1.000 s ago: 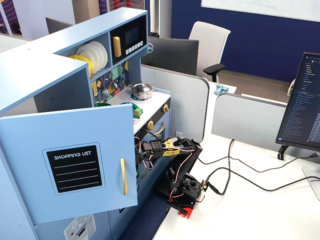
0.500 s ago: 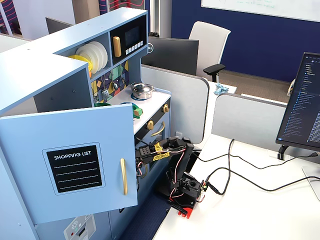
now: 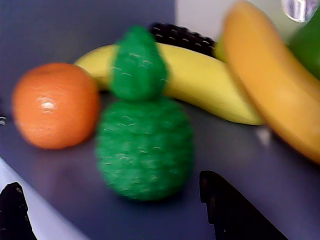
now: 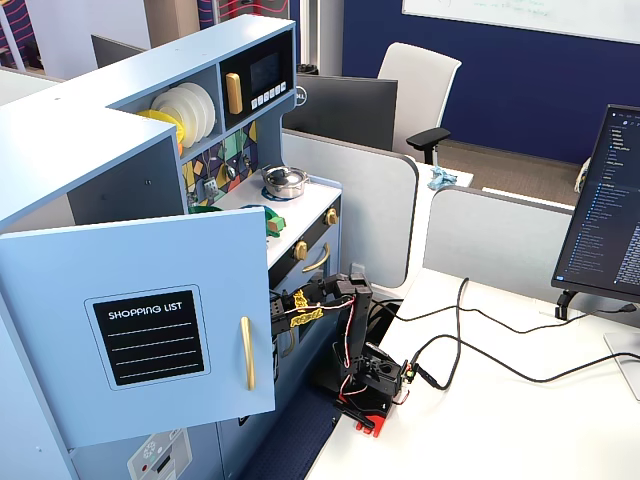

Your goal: Pick up the green pineapple from the left cabinet and place it in the green recipient

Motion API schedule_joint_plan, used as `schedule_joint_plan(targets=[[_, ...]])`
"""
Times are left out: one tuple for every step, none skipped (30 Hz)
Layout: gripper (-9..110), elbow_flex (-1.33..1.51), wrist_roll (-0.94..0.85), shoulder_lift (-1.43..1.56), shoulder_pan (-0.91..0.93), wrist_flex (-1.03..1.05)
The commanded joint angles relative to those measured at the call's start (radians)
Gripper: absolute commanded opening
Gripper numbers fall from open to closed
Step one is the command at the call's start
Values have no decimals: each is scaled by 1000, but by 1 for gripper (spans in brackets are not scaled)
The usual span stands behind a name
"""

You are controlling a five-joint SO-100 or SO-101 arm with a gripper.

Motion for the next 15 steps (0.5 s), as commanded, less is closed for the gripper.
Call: schedule_joint_plan(targets=[[38, -91, -9, -3, 14, -35], [38, -98, -9, -11, 15, -37], [38, -106, -9, -18, 17, -38], [38, -114, -9, -28, 20, -41], [38, -124, -3, -40, 20, -54], [38, -135, 5, -49, 21, -57], [37, -146, 5, -58, 23, -54], [37, -156, 5, -67, 23, -54], [37, -163, 9, -75, 23, -57], [37, -166, 9, -81, 23, -57], [36, -170, 6, -89, 21, -58], [36, -176, 8, -98, 20, -69], [36, -183, 11, -106, 18, -77], [36, -190, 11, -114, 18, -81], [37, -199, 12, -123, 18, -86]])
